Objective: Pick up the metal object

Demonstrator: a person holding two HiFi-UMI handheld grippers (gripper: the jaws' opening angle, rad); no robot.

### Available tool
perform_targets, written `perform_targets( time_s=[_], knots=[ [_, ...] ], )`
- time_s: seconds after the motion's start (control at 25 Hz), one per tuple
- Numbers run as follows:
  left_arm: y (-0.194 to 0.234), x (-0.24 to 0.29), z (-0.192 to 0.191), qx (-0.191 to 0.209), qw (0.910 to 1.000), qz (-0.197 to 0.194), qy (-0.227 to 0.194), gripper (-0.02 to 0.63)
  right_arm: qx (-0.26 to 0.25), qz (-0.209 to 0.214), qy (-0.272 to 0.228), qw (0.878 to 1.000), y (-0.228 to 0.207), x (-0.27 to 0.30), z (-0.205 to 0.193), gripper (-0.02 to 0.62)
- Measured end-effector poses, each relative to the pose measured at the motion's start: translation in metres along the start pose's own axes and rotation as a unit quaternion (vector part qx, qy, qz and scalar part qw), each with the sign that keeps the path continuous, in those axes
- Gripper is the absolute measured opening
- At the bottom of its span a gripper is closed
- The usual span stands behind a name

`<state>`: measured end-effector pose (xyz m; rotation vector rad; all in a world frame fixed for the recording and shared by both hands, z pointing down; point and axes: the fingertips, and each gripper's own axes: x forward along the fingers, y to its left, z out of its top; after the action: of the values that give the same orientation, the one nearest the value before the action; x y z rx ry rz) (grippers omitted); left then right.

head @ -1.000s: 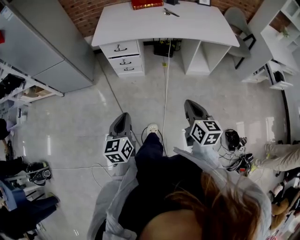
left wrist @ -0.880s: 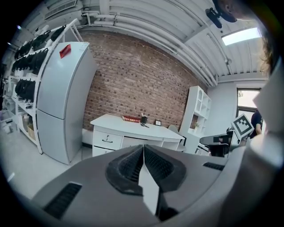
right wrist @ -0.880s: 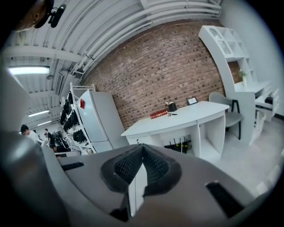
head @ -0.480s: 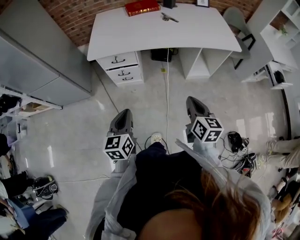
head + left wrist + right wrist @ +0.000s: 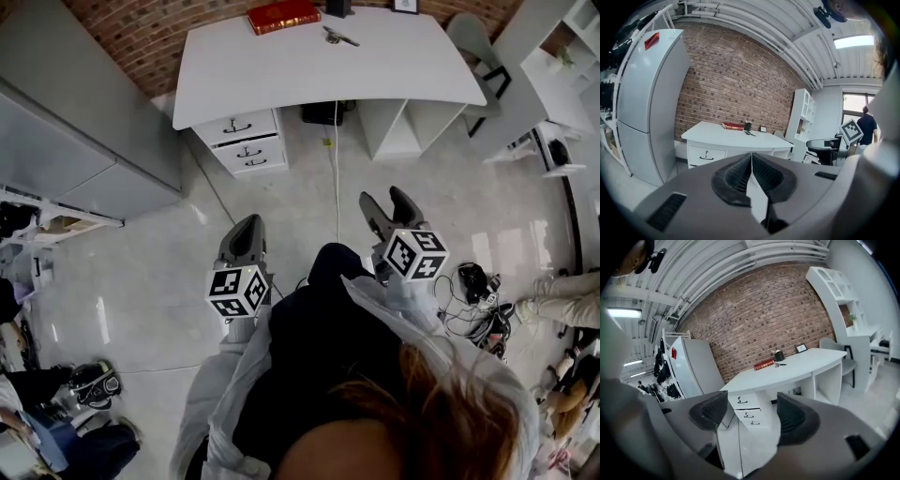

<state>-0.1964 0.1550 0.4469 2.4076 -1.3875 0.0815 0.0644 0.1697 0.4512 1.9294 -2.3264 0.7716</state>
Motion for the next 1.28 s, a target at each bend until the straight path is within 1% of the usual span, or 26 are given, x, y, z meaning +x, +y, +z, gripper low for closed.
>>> perform_targets(
  time_s=[0.28, 0.44, 0.56, 0.72, 0.92, 1.28],
  knots=[
    [0.015, 0.002, -0.007, -0.01, 0.9998, 0.01, 0.011, 0.023, -0.006, -0.005, -0.003, 1.0, 0.0, 0.003, 0.003, 0.325],
    [0.018, 0.006, -0.007, -0.019, 0.9997, 0.014, 0.012, 0.021, -0.002, -0.009, 0.005, 1.0, -0.005, 0.005, 0.002, 0.321],
    [0.019, 0.013, -0.007, -0.019, 0.9997, 0.01, 0.011, 0.023, -0.004, -0.012, 0.004, 1.0, -0.008, 0.013, 0.005, 0.319],
    [0.028, 0.027, -0.007, -0.021, 0.9995, 0.015, 0.016, 0.023, -0.001, -0.01, 0.007, 1.0, -0.014, 0.034, 0.006, 0.319],
    [0.04, 0.064, 0.003, -0.019, 0.9994, 0.022, 0.018, 0.022, 0.005, -0.001, 0.013, 1.0, -0.025, 0.072, 0.018, 0.319],
    [0.051, 0.165, 0.043, -0.016, 0.9996, 0.021, 0.009, 0.022, 0.001, 0.006, 0.015, 1.0, -0.065, 0.154, 0.073, 0.319]
  ],
)
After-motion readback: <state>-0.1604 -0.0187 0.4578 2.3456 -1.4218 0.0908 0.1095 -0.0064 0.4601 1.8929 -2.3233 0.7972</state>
